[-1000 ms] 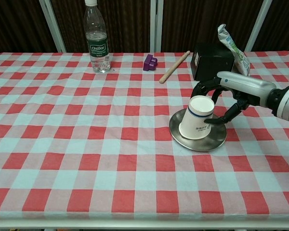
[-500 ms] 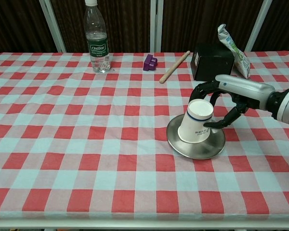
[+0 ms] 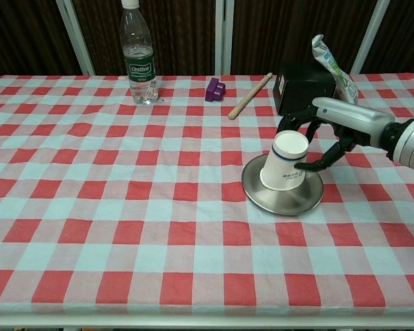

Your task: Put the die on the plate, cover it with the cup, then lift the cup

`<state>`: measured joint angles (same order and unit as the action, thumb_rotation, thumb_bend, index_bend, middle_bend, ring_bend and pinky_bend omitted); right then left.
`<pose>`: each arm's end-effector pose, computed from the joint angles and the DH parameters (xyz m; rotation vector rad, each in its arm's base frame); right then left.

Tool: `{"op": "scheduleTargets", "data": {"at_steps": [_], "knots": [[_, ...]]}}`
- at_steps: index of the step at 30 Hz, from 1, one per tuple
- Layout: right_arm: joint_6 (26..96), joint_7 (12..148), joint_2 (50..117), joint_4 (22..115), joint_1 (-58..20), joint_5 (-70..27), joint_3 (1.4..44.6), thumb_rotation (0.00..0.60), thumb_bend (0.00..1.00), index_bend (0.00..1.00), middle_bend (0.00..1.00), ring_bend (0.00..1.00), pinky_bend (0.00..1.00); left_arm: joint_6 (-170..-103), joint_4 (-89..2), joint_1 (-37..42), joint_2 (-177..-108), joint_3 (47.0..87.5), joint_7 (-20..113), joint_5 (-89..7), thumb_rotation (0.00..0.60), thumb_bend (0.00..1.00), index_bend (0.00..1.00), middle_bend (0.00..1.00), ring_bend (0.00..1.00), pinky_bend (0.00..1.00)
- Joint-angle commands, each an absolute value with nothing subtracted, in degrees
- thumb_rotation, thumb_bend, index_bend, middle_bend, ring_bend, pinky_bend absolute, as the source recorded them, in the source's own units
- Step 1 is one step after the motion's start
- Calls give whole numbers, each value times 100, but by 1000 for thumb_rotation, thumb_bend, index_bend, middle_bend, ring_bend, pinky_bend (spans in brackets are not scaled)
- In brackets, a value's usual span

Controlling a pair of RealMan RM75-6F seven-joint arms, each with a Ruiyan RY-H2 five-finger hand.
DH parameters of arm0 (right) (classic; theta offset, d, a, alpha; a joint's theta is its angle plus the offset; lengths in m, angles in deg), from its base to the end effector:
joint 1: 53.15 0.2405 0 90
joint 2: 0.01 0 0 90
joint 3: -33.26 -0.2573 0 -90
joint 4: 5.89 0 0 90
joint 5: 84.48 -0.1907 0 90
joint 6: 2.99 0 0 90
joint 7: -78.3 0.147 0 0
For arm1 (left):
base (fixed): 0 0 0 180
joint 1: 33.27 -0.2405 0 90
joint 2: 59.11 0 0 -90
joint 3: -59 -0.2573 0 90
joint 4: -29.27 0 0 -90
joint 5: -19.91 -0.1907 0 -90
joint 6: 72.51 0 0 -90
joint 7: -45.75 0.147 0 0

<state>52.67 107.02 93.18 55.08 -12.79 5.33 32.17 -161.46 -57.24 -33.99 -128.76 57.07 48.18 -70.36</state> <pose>-0.2055 -0.3399 -0.0176 1.9521 -1.2430 1.1244 -0.3222 0.1363 0.1483 -1.4203 -0.9097 -0.8278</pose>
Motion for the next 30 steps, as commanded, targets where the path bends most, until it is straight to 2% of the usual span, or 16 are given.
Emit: {"op": "scheduleTargets", "data": {"at_steps": [1,5,12,19,25,30], "knots": [[5394,10859,9239,5738,-1293,736,3360,600,157,370,412,241,352,-16138,-5718,-3392,-12881,5704,4823,-7047,600,0,248,224,109,86],[5452,10852,9217,5840,-1289,842,3440,600,156,370,412,241,352,-16133,-5710,-3386,-12884,5708,4816,-7049,600,0,248,224,109,86],[5389,10731,9324,5596,-1260,663,3305,600,157,370,412,241,352,-16125,-5698,-3388,-12889,5706,4795,-7041,600,0,248,224,109,86],[5550,10793,9125,5889,-1293,941,3533,600,162,370,419,241,352,-16122,-5684,-3388,-12906,5706,4796,-7041,600,0,248,224,109,86],[5470,10696,9291,5599,-1294,650,3321,600,163,370,418,241,352,-16142,-5684,-3400,-12904,5702,4790,-7048,600,0,248,224,109,86],[5611,10968,9254,5720,-1335,872,3505,600,162,370,418,241,352,-16123,-5691,-3394,-12906,5707,4802,-7032,600,0,248,224,109,86]]}}
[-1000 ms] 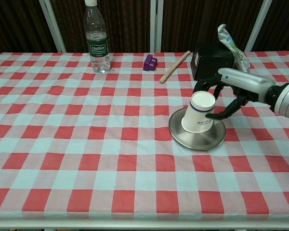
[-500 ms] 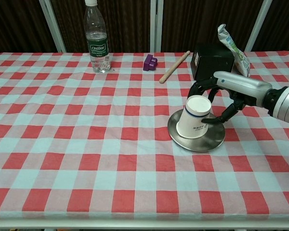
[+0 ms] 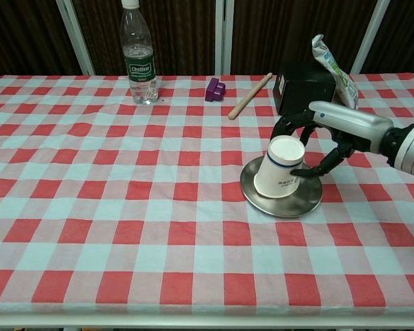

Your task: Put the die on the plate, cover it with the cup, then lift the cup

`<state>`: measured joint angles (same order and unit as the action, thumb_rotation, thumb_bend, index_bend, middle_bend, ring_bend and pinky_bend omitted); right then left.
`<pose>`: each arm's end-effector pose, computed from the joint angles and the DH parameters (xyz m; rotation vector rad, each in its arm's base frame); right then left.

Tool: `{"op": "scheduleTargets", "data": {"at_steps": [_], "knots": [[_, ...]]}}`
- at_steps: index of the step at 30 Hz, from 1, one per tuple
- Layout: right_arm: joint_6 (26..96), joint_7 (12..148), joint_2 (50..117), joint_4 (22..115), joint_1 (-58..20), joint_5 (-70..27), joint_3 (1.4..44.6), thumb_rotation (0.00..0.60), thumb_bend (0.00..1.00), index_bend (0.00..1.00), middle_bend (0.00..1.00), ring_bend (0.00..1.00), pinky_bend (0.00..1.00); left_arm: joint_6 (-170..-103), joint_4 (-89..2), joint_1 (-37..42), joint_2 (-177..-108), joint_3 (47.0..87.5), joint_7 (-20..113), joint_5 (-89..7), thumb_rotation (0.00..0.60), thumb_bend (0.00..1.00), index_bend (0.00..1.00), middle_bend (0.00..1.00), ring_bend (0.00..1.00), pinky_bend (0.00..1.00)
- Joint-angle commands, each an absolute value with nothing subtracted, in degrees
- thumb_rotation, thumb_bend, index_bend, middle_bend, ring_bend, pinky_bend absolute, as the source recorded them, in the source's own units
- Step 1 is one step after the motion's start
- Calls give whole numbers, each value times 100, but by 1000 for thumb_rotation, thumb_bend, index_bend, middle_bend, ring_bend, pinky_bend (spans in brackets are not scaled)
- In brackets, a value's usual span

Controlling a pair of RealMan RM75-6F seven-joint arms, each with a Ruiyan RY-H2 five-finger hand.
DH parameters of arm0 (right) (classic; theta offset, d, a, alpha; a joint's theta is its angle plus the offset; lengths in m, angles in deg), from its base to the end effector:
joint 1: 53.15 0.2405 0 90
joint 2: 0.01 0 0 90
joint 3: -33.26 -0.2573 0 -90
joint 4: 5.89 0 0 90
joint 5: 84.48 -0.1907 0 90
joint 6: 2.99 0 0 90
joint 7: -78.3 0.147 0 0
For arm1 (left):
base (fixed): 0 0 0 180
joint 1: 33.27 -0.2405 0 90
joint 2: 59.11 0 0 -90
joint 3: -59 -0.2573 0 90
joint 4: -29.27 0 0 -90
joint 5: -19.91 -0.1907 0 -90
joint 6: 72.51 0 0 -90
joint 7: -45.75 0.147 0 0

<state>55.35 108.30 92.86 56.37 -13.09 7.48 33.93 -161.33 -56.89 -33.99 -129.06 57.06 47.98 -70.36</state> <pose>-0.2012 -0.3289 -0.0186 1.9922 -1.2423 1.1655 -0.3229 0.1363 0.1467 -1.4209 -0.9135 -0.8283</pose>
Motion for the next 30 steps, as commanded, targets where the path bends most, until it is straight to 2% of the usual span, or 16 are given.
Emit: {"op": "scheduleTargets", "data": {"at_steps": [1,9,18,25,30], "knots": [[5650,11026,9249,5741,-1349,911,3539,600,163,370,418,241,352,-16118,-5692,-3390,-12907,5707,4806,-7036,600,0,248,224,109,86],[5648,11258,9425,5311,-1371,711,3385,600,164,374,418,242,352,-16123,-5693,-3387,-12897,5707,4803,-7045,600,0,248,224,109,86],[5950,11320,9357,5496,-1411,1082,3622,600,165,374,420,242,352,-16100,-5716,-3370,-12896,5714,4841,-7042,600,0,248,224,109,86],[5668,11370,9510,5074,-1371,736,3416,600,166,375,419,242,352,-16091,-5719,-3373,-12894,5702,4835,-7041,600,0,248,224,109,86],[5862,11544,9464,5208,-1410,1000,3614,600,167,377,420,242,352,-16090,-5703,-3376,-12903,5710,4820,-7021,600,0,248,224,109,86]]}}
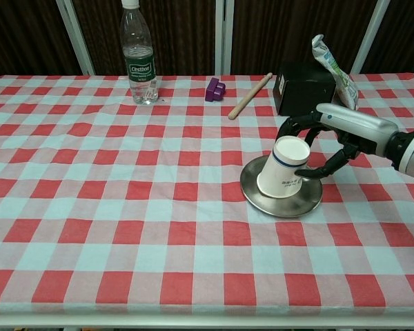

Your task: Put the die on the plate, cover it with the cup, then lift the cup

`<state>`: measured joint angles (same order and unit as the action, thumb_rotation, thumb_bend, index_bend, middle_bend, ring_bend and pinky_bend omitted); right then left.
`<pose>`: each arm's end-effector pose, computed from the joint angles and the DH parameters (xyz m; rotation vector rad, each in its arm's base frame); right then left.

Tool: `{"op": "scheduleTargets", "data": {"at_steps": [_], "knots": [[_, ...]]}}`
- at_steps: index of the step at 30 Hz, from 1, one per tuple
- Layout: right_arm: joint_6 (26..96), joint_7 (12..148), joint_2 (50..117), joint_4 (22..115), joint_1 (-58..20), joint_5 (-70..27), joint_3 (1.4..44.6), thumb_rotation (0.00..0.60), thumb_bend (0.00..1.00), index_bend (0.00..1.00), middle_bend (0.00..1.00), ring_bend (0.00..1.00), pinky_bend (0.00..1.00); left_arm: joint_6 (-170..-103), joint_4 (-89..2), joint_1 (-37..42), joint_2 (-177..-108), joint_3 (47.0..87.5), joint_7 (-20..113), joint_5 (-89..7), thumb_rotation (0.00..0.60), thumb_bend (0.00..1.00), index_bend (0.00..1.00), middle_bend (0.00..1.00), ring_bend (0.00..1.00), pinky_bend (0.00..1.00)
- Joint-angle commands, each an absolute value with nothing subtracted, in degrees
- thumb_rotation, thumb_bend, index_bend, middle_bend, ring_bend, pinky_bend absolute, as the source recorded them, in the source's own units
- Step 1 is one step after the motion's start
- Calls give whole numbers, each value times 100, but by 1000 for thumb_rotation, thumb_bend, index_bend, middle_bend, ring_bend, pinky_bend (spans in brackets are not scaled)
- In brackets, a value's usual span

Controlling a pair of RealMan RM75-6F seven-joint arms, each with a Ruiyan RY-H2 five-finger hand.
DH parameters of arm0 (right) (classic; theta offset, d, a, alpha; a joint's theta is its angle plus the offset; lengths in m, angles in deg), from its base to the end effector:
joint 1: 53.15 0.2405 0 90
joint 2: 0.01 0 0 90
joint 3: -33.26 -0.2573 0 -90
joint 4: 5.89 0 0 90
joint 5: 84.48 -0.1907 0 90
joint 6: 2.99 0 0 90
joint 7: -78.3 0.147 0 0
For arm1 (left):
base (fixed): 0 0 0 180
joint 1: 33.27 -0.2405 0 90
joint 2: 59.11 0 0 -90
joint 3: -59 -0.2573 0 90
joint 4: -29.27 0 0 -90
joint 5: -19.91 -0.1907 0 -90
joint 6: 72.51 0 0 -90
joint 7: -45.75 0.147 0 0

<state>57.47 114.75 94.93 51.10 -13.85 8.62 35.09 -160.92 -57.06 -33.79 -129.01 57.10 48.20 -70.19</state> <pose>-0.2129 -0.3299 -0.0211 1.9535 -1.2987 1.2030 -0.3228 0.1375 0.1461 -1.4246 -0.9157 -0.8239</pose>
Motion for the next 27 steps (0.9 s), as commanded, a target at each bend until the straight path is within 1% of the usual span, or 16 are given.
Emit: {"op": "scheduleTargets", "data": {"at_steps": [1,4,11,19,27], "knots": [[5916,11560,9448,5251,-1424,1057,3657,600,170,379,422,242,352,-16091,-5701,-3373,-12903,5711,4820,-7027,600,0,248,224,109,86],[6017,11580,9427,5289,-1449,1130,3703,600,196,387,428,244,352,-16097,-5691,-3367,-12908,5710,4809,-7047,600,0,248,224,109,86],[5695,11494,9604,4916,-1368,795,3471,600,203,387,426,244,352,-16115,-5670,-3388,-12913,5702,4786,-7034,600,0,248,223,109,86],[5942,11630,9497,5137,-1390,1145,3724,600,199,387,429,244,352,-16118,-5661,-3395,-12920,5704,4785,-7027,600,0,248,224,109,86],[5769,11589,9667,4788,-1366,855,3511,600,199,387,428,244,352,-16118,-5673,-3390,-12912,5706,4790,-7033,600,0,248,224,109,86]]}}
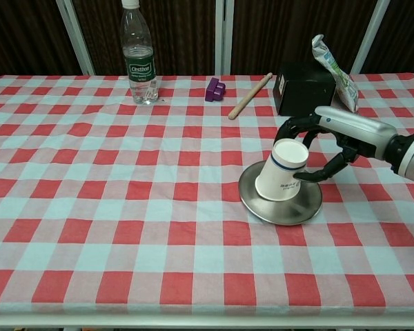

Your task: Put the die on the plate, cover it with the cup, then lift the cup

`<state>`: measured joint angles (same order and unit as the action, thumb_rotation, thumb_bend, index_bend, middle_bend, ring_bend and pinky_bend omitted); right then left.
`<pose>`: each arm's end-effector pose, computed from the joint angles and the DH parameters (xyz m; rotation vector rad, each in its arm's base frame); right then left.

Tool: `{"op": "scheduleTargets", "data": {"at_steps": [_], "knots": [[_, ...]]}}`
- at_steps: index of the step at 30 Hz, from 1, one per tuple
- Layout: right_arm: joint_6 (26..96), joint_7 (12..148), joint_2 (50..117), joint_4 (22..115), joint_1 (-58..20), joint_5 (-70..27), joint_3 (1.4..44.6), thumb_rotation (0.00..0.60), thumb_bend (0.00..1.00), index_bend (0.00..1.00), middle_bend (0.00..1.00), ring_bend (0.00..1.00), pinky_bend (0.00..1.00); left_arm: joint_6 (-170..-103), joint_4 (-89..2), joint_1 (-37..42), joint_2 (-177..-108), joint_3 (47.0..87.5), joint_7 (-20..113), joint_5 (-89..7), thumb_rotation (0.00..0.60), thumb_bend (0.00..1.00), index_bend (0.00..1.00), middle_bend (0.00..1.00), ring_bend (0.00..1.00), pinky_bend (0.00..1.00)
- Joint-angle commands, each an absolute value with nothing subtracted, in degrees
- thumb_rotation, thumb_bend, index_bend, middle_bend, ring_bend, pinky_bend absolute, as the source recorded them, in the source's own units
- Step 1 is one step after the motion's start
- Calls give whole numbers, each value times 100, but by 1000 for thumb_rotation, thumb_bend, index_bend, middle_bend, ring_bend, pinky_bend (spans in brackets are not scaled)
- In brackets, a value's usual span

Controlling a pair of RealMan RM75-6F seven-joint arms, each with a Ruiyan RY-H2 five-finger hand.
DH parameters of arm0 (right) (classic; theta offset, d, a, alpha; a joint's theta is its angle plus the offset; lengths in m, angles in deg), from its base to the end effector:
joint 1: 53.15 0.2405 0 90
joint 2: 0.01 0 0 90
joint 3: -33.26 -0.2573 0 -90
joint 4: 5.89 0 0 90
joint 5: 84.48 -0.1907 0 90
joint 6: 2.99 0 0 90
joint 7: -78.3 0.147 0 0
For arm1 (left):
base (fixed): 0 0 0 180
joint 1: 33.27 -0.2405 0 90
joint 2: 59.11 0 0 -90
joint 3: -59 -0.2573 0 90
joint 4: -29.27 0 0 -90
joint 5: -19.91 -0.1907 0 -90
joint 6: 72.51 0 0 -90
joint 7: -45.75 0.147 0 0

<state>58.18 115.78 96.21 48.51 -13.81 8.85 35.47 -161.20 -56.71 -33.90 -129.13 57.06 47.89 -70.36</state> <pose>-0.2155 -0.3319 -0.0238 1.9511 -1.2878 1.2070 -0.3233 0.1368 0.1463 -1.4232 -0.9139 -0.8278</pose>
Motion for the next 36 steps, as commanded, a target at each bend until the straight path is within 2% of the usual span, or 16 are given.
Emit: {"op": "scheduleTargets", "data": {"at_steps": [1,7,15,22,31,36], "knots": [[5783,11613,9667,4798,-1365,880,3528,600,200,387,428,244,352,-16114,-5674,-3391,-12912,5705,4791,-7030,600,0,248,224,109,86],[6022,11695,9551,5019,-1398,1188,3757,600,205,392,432,244,352,-16093,-5666,-3380,-12921,5706,4797,-7029,600,0,248,224,109,86],[5881,11674,9668,4768,-1394,923,3568,600,207,392,430,247,352,-16108,-5656,-3384,-12924,5709,4781,-7030,600,0,248,224,109,86],[6215,11676,9517,5167,-1444,1358,3883,600,207,394,435,248,352,-16087,-5653,-3377,-12938,5706,4789,-7027,600,0,248,224,109,86],[5895,11633,9689,4830,-1389,951,3593,600,205,394,434,250,352,-16091,-5631,-3382,-12945,5705,4763,-7021,600,0,248,224,109,86],[6066,11783,9634,4956,-1395,1203,3773,600,207,394,434,250,352,-16094,-5627,-3395,-12941,5706,4757,-6996,600,0,248,224,109,86]]}}
